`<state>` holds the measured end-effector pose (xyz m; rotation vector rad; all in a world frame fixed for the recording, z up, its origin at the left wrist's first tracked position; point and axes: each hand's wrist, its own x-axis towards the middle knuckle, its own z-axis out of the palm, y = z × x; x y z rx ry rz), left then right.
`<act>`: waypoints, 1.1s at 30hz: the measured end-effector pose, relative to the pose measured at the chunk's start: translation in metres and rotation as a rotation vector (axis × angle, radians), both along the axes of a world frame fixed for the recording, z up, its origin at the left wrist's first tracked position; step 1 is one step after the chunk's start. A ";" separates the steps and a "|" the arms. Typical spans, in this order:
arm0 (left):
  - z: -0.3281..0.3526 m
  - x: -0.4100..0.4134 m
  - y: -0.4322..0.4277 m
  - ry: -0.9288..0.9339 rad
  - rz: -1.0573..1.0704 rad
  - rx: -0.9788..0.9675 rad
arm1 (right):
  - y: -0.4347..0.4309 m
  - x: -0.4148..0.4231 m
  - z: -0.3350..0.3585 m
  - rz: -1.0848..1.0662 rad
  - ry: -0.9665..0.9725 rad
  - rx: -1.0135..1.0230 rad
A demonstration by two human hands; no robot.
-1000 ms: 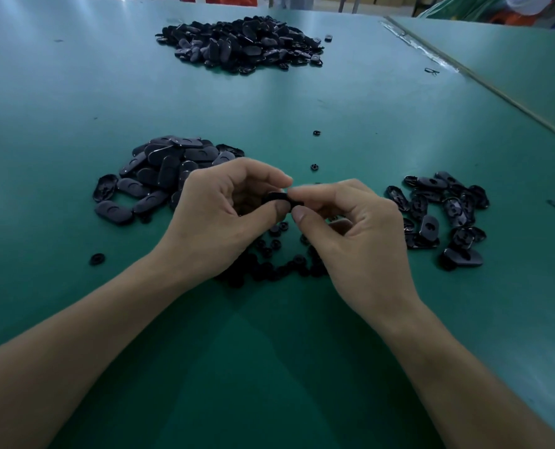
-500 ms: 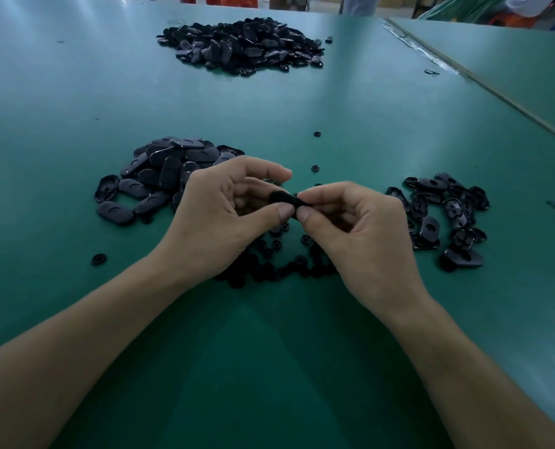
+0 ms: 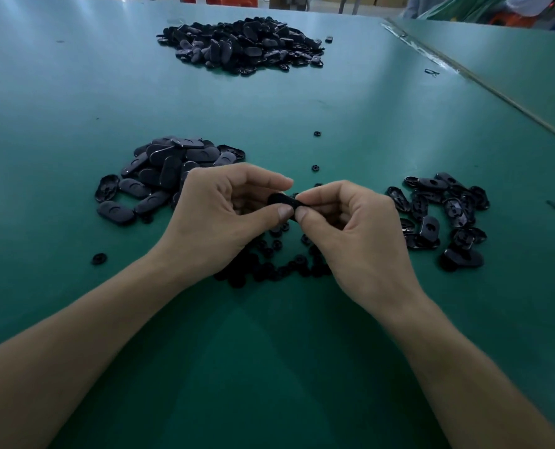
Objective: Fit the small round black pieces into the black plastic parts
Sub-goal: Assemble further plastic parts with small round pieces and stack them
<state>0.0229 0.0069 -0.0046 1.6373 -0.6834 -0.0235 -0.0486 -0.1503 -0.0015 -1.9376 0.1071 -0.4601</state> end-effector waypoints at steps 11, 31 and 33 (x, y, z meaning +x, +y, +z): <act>0.001 -0.001 -0.001 -0.039 0.057 -0.017 | 0.001 -0.001 0.002 0.000 -0.067 -0.043; -0.004 0.025 0.017 -0.271 0.619 0.228 | -0.027 -0.013 0.008 -0.437 0.421 -0.777; -0.005 0.028 0.019 -0.248 0.636 0.269 | -0.029 -0.014 0.010 -0.416 0.507 -0.809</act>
